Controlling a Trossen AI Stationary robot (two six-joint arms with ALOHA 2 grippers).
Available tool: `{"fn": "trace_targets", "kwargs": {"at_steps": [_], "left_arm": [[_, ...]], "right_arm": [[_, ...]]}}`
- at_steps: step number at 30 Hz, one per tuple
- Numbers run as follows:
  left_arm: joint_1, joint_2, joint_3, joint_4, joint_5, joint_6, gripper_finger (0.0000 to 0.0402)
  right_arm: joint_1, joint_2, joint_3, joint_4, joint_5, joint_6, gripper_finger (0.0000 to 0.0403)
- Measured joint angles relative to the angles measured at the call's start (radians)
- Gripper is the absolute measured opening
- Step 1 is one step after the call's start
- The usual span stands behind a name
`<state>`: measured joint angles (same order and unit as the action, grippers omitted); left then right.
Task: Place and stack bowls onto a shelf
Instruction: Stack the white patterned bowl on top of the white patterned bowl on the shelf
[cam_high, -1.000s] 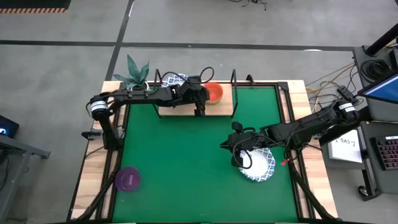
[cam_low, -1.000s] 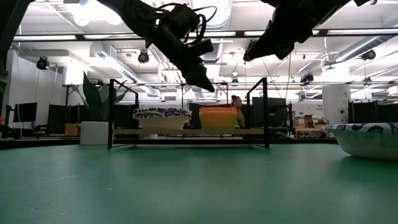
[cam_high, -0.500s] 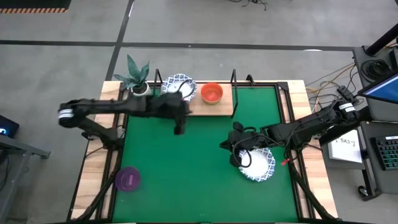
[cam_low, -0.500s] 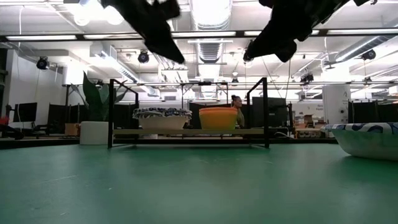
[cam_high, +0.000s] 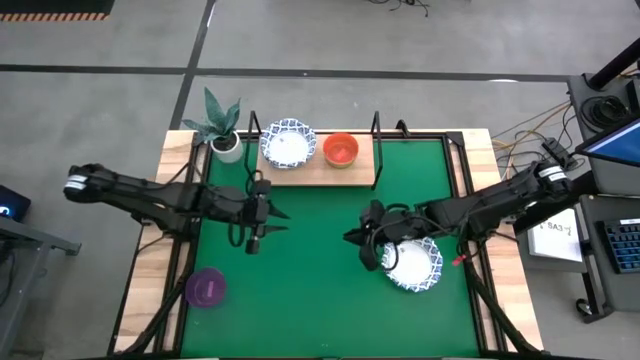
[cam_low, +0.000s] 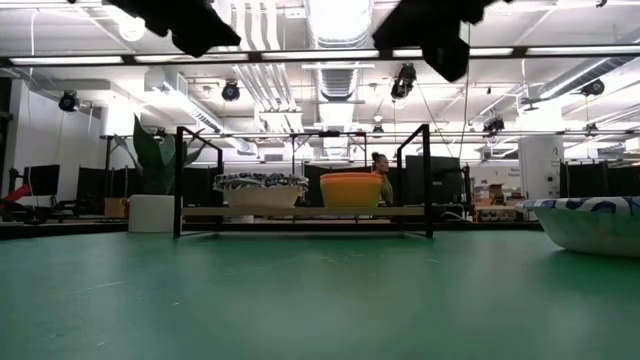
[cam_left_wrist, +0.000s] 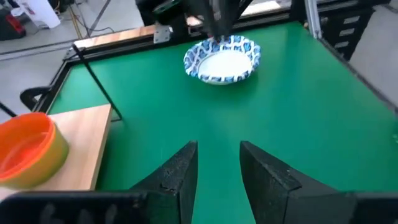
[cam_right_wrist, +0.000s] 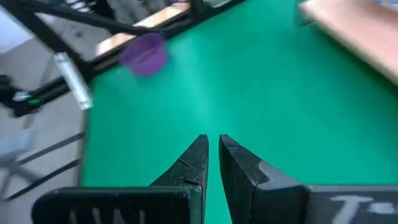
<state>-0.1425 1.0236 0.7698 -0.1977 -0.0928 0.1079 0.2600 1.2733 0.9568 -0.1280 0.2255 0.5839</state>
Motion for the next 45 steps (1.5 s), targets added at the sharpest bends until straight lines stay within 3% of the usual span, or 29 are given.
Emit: {"fn": "trace_targets", "kwargs": {"at_steps": [5,13,20,27,31,38,45], "left_arm": [[0.000,-0.042,-0.024,-0.006,-0.005,0.007,0.0102],[-0.001,-0.046,-0.029,-0.053,-0.004,0.008,0.0102],[-0.001,-0.028,-0.069,-0.037,-0.003,-0.006,0.0102],[0.000,-0.036,-0.139,-0.012,-0.004,-0.047,0.0102],[0.000,-0.043,-0.158,-0.004,-0.004,-0.066,0.0102],[-0.006,-0.053,-0.149,-0.003,-0.004,-0.071,0.0102],[-0.031,-0.102,-0.149,-0.007,-0.003,-0.103,0.0102]], "right_arm": [[0.012,0.100,0.133,-0.112,-0.120,0.064,0.0028],[0.011,0.298,0.434,-0.786,-0.190,0.399,0.0028],[0.011,0.421,0.557,-1.075,-0.348,0.572,0.0071],[0.024,0.465,0.526,-1.102,-0.364,0.705,0.0165],[0.033,0.465,0.480,-1.040,-0.365,0.778,0.0193],[0.041,0.465,0.415,-0.984,-0.364,0.858,0.0196],[0.041,0.465,0.314,-0.930,-0.356,0.870,0.0169]]}}
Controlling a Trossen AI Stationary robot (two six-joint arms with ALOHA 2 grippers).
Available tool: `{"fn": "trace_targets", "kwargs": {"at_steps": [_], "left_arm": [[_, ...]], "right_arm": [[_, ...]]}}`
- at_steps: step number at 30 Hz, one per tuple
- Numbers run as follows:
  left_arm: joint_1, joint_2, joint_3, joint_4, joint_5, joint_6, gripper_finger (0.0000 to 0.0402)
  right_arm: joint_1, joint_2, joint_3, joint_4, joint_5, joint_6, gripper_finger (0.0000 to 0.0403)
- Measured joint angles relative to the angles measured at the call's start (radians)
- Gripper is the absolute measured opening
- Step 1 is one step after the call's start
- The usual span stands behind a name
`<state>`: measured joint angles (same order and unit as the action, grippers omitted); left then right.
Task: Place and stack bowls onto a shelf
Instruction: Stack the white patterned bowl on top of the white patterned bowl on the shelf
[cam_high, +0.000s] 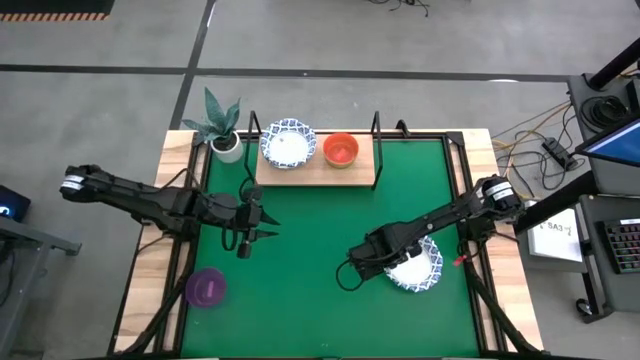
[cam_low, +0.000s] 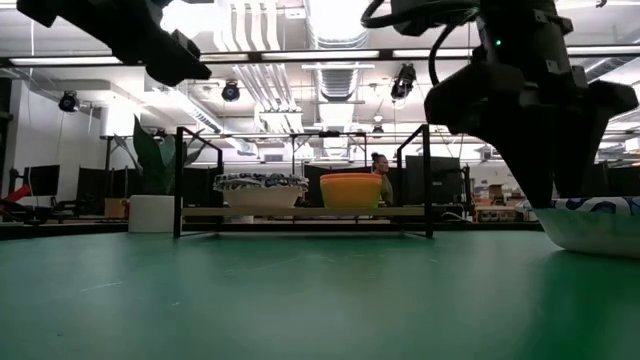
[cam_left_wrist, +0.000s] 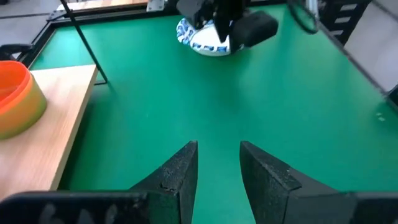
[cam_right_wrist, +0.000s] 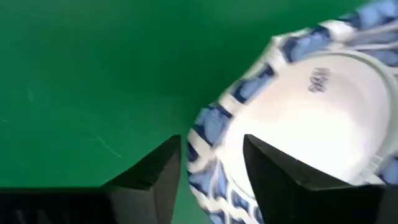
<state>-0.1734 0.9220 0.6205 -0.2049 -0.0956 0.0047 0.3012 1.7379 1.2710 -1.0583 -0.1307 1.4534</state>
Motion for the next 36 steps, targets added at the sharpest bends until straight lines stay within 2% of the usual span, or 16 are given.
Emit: {"fn": "trace_targets", "kwargs": {"at_steps": [4,9,14,18,20,25,31,36], "left_arm": [[-0.020,-0.039,0.000,-0.004,0.001,-0.023,0.0102],[-0.050,-0.118,0.022,-0.125,0.001,-0.102,0.0102],[-0.111,-0.234,0.011,-0.145,-0.013,-0.138,0.0100],[-0.159,-0.310,0.000,-0.106,-0.074,-0.137,0.0091],[-0.171,-0.337,0.000,-0.089,-0.095,-0.127,0.0087],[-0.175,-0.376,0.000,-0.072,-0.103,-0.111,0.0077],[-0.175,-0.387,0.000,-0.071,-0.105,-0.093,0.0074],[-0.175,-0.387,0.001,-0.071,-0.105,-0.080,0.0074]], "right_arm": [[0.000,0.000,-0.040,0.070,0.000,-0.008,0.0123],[0.002,0.000,-0.015,0.062,-0.034,-0.066,0.0028],[0.002,0.000,0.088,0.069,-0.122,-0.210,0.0013],[0.000,-0.001,0.209,0.137,-0.129,-0.335,0.0012],[-0.005,-0.001,0.269,0.198,-0.076,-0.434,0.0012],[-0.038,-0.001,0.385,0.369,0.142,-0.764,0.0012],[-0.094,-0.001,0.459,0.498,0.488,-1.216,0.0012],[-0.200,0.000,0.436,0.662,0.606,-1.532,0.0012]]}}
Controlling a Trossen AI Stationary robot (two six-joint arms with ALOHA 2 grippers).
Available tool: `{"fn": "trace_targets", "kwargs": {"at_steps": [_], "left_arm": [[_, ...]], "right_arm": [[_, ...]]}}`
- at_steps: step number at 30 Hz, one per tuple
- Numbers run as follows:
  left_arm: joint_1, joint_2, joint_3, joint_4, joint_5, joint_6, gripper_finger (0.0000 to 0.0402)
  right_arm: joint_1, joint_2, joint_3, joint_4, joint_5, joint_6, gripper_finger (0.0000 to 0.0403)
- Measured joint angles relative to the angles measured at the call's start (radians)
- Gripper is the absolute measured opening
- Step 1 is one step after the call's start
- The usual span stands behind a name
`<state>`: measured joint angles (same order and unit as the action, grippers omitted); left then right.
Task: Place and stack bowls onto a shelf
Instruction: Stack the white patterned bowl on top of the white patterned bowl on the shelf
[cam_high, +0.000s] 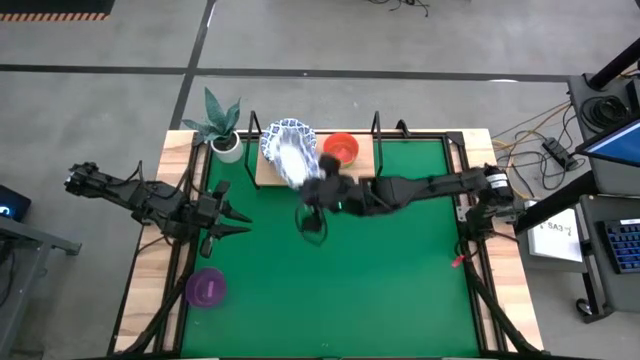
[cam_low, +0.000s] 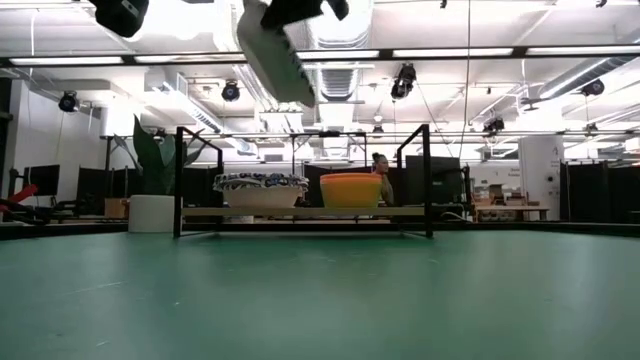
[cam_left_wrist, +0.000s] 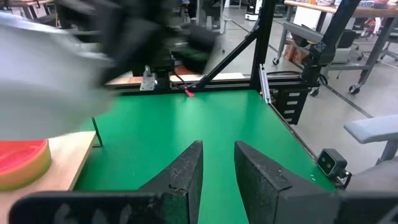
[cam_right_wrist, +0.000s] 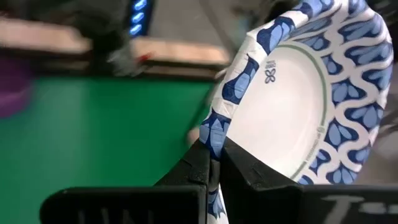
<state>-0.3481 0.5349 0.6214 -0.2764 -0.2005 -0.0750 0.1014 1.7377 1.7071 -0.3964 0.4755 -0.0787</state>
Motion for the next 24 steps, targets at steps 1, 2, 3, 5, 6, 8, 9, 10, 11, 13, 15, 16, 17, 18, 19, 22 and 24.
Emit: {"fn": "trace_targets", "kwargs": {"at_steps": [1,2,3,5,6,8,9,10,11,13,15,16,17,18,19,22,24], "left_arm": [[0.000,0.000,0.001,0.002,0.000,0.004,0.0074],[0.000,0.000,0.001,0.005,0.000,0.007,0.0074],[0.000,0.000,0.001,0.006,0.000,0.009,0.0074],[0.000,-0.001,0.001,0.007,0.000,0.010,0.0074],[0.000,-0.001,0.001,0.007,0.000,0.010,0.0074],[0.000,-0.001,0.001,0.007,0.000,0.010,0.0074],[0.000,-0.001,0.001,0.007,0.000,0.010,0.0074],[0.000,-0.001,0.001,0.006,0.000,0.010,0.0074],[0.000,-0.001,0.001,0.006,0.000,0.010,0.0074],[0.000,-0.001,0.001,0.005,0.000,0.010,0.0074],[0.000,-0.001,0.001,0.005,0.000,0.010,0.0073],[0.000,-0.001,0.001,0.003,0.000,0.010,0.0073],[0.000,0.000,0.001,-0.005,0.000,0.010,0.0073],[0.000,0.000,0.001,-0.017,0.000,0.010,0.0073],[0.000,-0.001,0.001,-0.034,0.000,0.010,0.0073],[0.000,-0.001,0.000,-0.056,-0.001,0.006,0.0073],[0.000,-0.001,0.000,-0.051,-0.001,0.003,0.0073]], "right_arm": [[-0.029,0.006,-0.010,0.050,-0.001,-0.033,0.0012],[-0.059,0.012,-0.019,0.102,-0.005,-0.061,0.0012],[-0.087,0.023,-0.027,0.147,-0.014,-0.080,0.0012],[-0.141,0.058,-0.032,0.222,-0.031,-0.110,0.0012],[-0.165,0.076,-0.033,0.245,-0.040,-0.122,0.0012],[-0.205,0.117,-0.031,0.279,-0.053,-0.141,0.0012],[-0.222,0.135,-0.027,0.298,-0.055,-0.141,0.0012],[-0.239,0.149,-0.026,0.315,-0.058,-0.129,0.0013],[-0.254,0.162,-0.025,0.324,-0.058,-0.122,0.0013],[-0.277,0.184,-0.015,0.329,-0.058,-0.111,0.0013],[-0.293,0.202,-0.009,0.328,-0.059,-0.095,0.0013],[-0.298,0.209,-0.008,0.328,-0.064,-0.090,0.0013],[-0.302,0.216,-0.008,0.327,-0.074,-0.088,0.0013],[-0.304,0.224,-0.008,0.327,-0.087,-0.088,0.0013],[-0.306,0.229,-0.008,0.326,-0.091,-0.087,0.0013],[-0.311,0.241,-0.008,0.327,-0.093,-0.077,0.0013],[-0.312,0.242,-0.008,0.324,-0.092,-0.078,0.0015]]}}
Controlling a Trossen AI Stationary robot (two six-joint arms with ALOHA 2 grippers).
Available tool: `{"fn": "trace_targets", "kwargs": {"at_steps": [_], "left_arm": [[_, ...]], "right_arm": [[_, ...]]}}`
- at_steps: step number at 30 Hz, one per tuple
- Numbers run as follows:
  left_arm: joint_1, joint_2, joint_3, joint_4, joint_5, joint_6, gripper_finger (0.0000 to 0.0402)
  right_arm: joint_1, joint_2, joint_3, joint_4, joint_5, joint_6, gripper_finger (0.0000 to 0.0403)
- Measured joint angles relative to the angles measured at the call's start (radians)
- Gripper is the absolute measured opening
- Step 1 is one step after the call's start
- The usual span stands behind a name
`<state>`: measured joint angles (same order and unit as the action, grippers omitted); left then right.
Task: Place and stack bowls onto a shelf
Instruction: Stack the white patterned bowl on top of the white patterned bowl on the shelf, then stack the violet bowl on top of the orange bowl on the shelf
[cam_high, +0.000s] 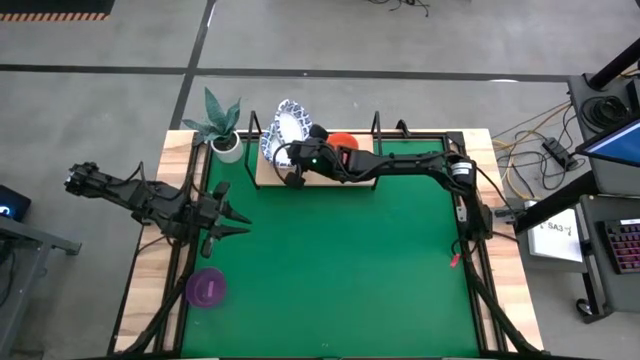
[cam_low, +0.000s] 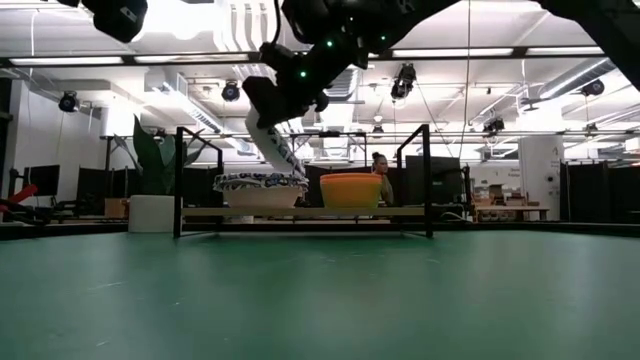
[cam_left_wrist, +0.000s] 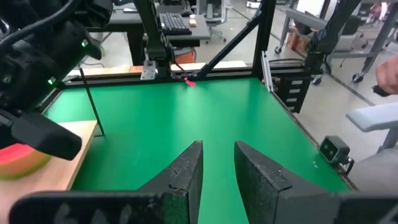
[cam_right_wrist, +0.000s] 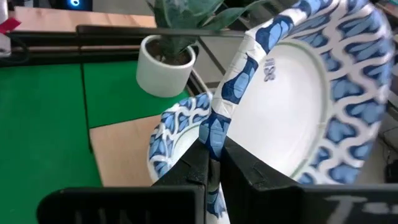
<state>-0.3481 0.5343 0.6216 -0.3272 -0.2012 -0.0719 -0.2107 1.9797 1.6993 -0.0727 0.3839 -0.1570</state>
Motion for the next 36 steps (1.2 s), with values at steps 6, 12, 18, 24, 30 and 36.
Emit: {"fn": "trace_targets", "kwargs": {"at_steps": [6,12,18,24,30,36], "left_arm": [[0.000,0.004,0.000,0.006,-0.001,-0.007,0.0073],[0.000,0.003,0.000,0.013,-0.001,-0.008,0.0073],[0.000,0.012,0.000,0.013,-0.001,-0.009,0.0073],[0.000,0.031,-0.001,0.013,-0.001,-0.060,0.0073],[0.000,0.081,-0.001,0.012,-0.001,-0.241,0.0073],[-0.021,0.179,-0.001,-0.010,0.010,-0.528,0.0072]], "right_arm": [[0.001,0.000,0.000,0.000,0.008,-0.017,0.0024],[0.001,-0.003,0.000,-0.006,0.007,-0.024,0.0021],[0.000,-0.003,-0.001,-0.019,0.009,0.016,0.0081],[0.008,-0.010,-0.001,-0.025,0.009,0.016,0.0129],[0.052,-0.058,-0.002,-0.133,0.000,0.024,0.0148],[0.163,-0.146,-0.091,-0.199,-0.049,0.022,0.0137]]}}
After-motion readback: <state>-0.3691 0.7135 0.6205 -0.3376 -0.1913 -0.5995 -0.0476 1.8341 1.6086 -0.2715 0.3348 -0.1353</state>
